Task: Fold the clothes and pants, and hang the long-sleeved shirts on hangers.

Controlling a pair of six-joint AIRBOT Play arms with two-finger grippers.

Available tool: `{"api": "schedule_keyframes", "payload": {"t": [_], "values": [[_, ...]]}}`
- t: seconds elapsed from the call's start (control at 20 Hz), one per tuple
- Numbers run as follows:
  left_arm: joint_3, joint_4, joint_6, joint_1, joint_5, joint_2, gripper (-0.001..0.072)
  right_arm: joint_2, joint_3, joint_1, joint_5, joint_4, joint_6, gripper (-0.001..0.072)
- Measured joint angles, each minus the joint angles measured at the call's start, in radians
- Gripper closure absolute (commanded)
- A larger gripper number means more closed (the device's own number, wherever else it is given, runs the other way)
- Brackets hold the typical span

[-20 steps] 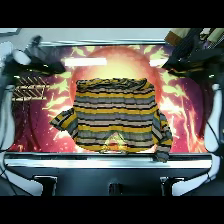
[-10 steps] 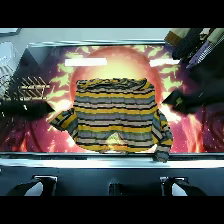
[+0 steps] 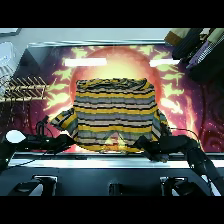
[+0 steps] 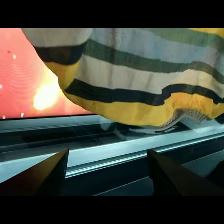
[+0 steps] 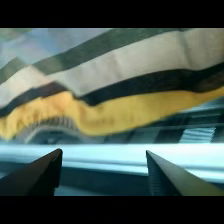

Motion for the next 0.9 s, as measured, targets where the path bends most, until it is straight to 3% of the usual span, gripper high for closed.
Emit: {"api": "schedule_keyframes", "payload": {"t": [0.15,0.2,0.3,0.4,0.9], "values": [[-0.014,-0.008,-0.032,-0.053,0.05,0.0,0.0141,-0.058,-0.028,0.041,0.097,-0.011,0.056,0.0117],[-0.016,-0.01,-0.04,-0.068,0.064,-0.002,0.0141,-0.087,-0.033,0.048,0.116,-0.013,0.066,0.0153],[-0.019,-0.013,-0.057,-0.097,0.09,-0.008,0.0142,-0.135,-0.037,0.056,0.145,0.0,0.077,0.0293],[-0.021,-0.014,-0.063,-0.118,0.109,-0.017,0.0142,-0.164,-0.04,0.061,0.189,0.0,0.081,0.0684],[-0.019,-0.095,-0.089,-0.29,0.298,-0.198,0.0142,-0.119,0.014,0.064,0.243,-0.016,0.072,0.0682]]}}
